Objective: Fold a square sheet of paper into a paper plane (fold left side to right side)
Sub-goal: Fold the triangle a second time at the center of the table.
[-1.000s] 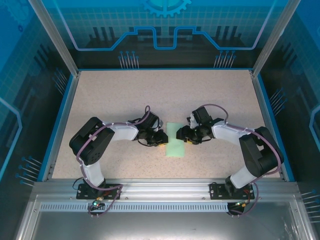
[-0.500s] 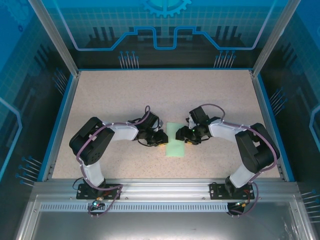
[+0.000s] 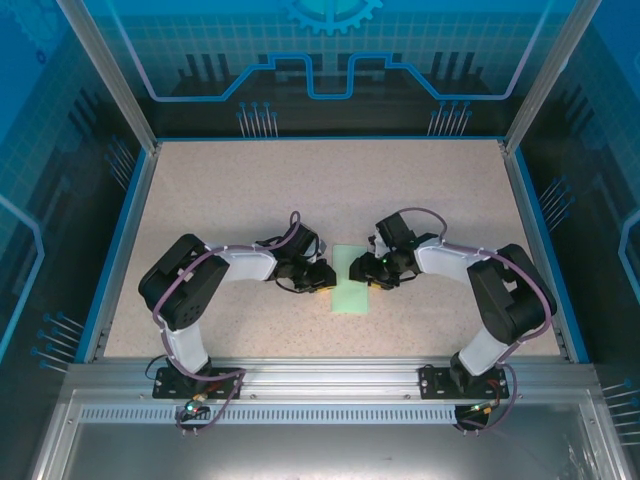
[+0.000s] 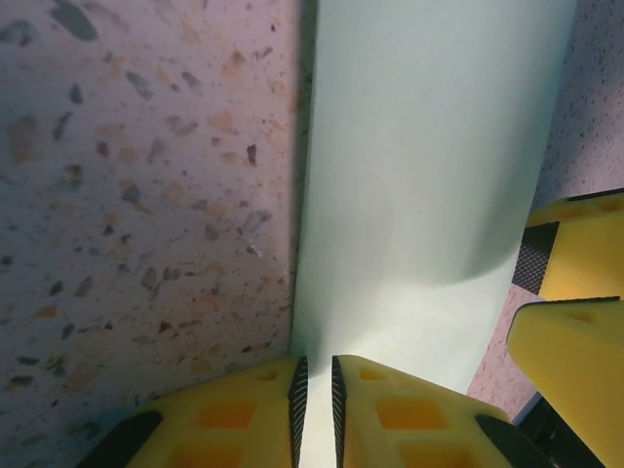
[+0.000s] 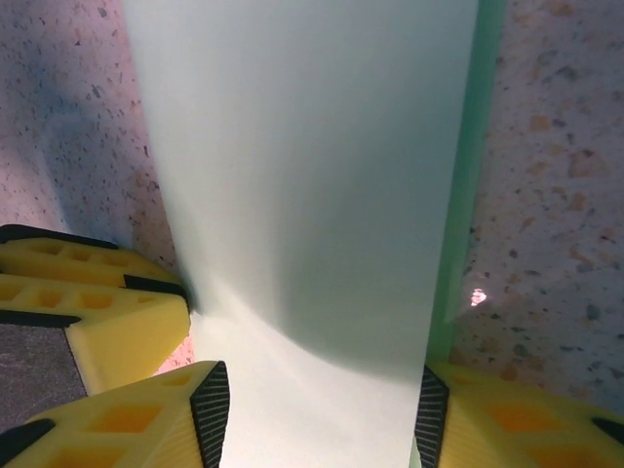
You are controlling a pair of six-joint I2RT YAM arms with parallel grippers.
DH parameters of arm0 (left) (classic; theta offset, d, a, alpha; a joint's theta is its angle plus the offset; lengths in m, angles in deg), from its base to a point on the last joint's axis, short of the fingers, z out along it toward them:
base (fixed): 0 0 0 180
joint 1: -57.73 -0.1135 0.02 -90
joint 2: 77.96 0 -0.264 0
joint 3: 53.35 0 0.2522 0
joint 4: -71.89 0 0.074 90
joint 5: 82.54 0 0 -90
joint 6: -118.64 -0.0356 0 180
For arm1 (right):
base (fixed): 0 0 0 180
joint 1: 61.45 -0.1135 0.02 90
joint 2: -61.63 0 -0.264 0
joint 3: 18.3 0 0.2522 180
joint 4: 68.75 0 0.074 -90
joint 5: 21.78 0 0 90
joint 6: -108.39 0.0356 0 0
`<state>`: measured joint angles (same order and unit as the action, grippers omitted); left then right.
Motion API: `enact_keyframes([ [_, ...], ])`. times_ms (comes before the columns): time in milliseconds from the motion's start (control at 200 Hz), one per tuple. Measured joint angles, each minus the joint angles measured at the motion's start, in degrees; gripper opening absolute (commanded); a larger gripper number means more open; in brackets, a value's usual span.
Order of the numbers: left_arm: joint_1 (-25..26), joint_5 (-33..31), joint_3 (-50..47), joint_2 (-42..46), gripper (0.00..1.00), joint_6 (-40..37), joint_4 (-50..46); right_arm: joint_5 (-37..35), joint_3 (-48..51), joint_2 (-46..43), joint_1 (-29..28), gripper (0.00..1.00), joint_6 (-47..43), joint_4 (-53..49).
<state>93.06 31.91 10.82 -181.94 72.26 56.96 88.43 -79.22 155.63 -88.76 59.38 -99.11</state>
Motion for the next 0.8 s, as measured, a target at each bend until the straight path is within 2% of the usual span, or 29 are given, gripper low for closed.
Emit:
enact_keyframes([
  [125, 0.0, 0.0, 0.0, 0.0, 0.21, 0.0, 0.0, 0.2, 0.0, 0.0, 0.0, 0.54, 0.0, 0.2],
  [285, 0.2, -1.1, -1.2, 2.4, 0.37, -0.3, 0.2, 1.6, 0.0, -1.0, 0.0, 0.54, 0.3, 0.8],
  [380, 0.3, -2.7, -4.1, 7.3, 0.47, -1.5, 0.7, 3.6, 0.2, -2.3, 0.2, 0.52, 1.2, 2.2],
  [520, 1.7, -6.8, -9.1, 19.6, 0.57, -5.3, 1.5, 6.5, 0.6, -3.8, 1.6, 0.52, 2.6, 4.0],
  [655, 7.6, -13.1, -10.8, 29.7, 0.65, -11.1, 1.5, 8.3, 0.6, -4.5, 2.6, 0.51, 3.0, 4.3],
  [795, 16.8, -21.8, -10.8, 32.8, 0.69, -16.7, 0.5, 9.6, 0.5, -4.5, 2.6, 0.51, 3.6, 4.3],
])
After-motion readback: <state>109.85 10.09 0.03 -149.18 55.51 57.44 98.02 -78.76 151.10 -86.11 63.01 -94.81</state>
